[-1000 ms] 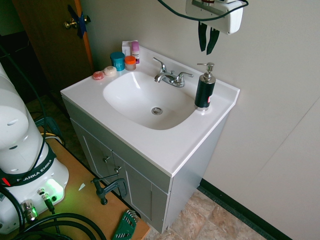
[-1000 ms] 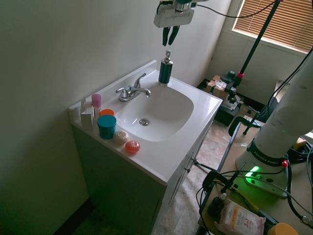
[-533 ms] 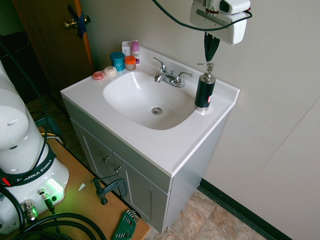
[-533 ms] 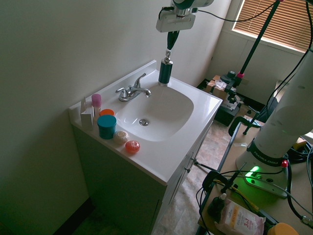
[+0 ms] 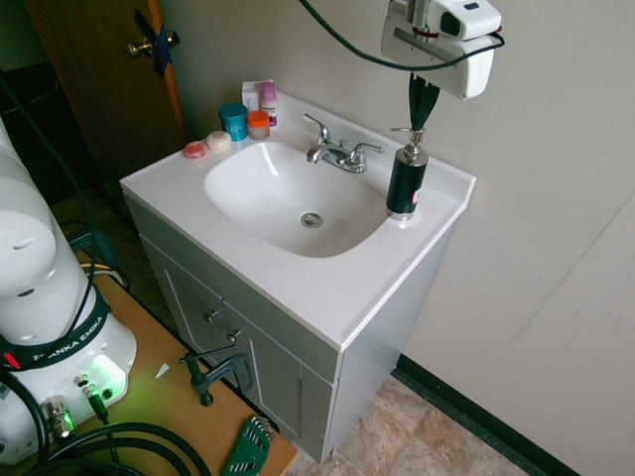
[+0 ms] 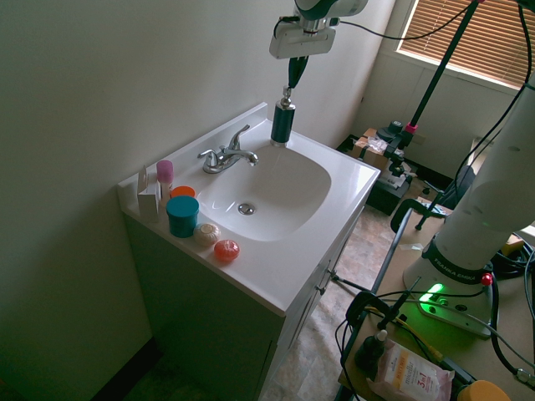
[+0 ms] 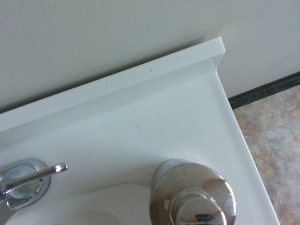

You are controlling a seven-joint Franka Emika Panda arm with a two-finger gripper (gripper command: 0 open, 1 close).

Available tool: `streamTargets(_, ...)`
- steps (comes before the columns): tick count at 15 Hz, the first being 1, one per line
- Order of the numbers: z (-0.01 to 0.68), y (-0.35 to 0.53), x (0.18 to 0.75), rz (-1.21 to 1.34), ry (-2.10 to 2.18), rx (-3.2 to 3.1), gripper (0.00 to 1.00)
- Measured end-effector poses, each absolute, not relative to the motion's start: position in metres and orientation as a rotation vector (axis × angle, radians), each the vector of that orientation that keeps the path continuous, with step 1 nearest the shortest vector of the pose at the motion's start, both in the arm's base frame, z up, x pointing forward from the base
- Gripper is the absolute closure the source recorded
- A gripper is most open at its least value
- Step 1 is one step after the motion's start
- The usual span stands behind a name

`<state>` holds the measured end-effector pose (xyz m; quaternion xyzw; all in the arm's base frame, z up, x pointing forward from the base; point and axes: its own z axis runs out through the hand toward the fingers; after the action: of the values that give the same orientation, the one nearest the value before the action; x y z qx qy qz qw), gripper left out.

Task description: Press down on the sanitizer

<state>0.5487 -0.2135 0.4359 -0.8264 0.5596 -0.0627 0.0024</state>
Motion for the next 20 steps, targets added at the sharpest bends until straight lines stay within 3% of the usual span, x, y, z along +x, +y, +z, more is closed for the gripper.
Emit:
streamTargets(12, 0.432, -0.215, 0.554, -0.204, 1.748, -2.592, 1.00)
streamTargets(13, 0.439, -0.214, 0.555, -0.222, 1.743, -2.587, 0.00)
streamTargets(20, 0.491, -0.140, 0.516, -0.279, 1.563, -2.646, 0.00)
